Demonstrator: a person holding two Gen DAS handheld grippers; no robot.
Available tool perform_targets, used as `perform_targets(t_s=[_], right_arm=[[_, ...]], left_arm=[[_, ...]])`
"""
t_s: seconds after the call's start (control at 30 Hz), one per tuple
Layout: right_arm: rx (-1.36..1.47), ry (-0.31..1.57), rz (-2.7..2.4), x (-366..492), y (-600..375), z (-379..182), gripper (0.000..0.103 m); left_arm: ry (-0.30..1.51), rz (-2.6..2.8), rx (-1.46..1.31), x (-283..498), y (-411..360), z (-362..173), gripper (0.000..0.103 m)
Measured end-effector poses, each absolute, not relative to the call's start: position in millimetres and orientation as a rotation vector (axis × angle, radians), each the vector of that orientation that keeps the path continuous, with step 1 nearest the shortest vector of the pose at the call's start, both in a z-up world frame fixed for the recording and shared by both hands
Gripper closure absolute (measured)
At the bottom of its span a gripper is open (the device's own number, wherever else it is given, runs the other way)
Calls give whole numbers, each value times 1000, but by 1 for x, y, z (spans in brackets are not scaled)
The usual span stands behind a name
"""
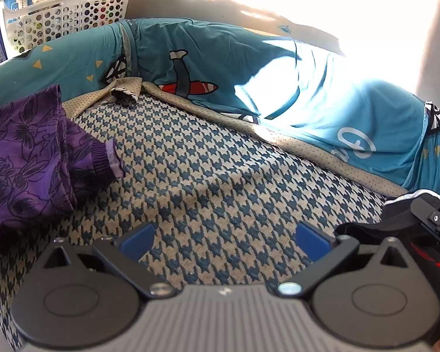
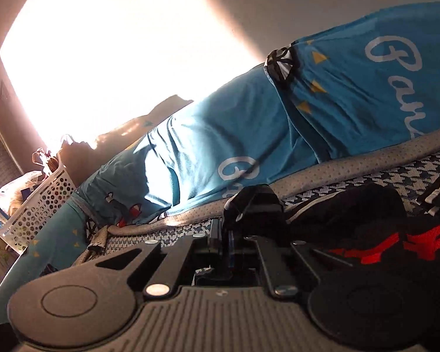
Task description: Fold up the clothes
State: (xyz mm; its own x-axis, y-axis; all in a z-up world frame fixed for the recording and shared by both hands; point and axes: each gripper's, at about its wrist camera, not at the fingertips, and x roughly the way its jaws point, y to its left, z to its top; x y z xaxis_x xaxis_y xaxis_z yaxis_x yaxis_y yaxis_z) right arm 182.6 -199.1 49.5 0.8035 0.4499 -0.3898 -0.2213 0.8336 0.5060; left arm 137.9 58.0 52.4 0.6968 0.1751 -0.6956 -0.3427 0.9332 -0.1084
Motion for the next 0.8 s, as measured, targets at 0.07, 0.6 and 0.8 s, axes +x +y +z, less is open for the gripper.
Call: perform_targets(t_s=[0.07,0.6,0.8], right_arm=[[414,514,440,177,-182,53,97],[131,734,746,142,-123,40,69],[81,733,711,124,-153,54,66]], left_arm=[[727,318,-254,137,67,57,0],[701,348,-258,136,72,62,0],[701,311,-211,136,50,60,0]])
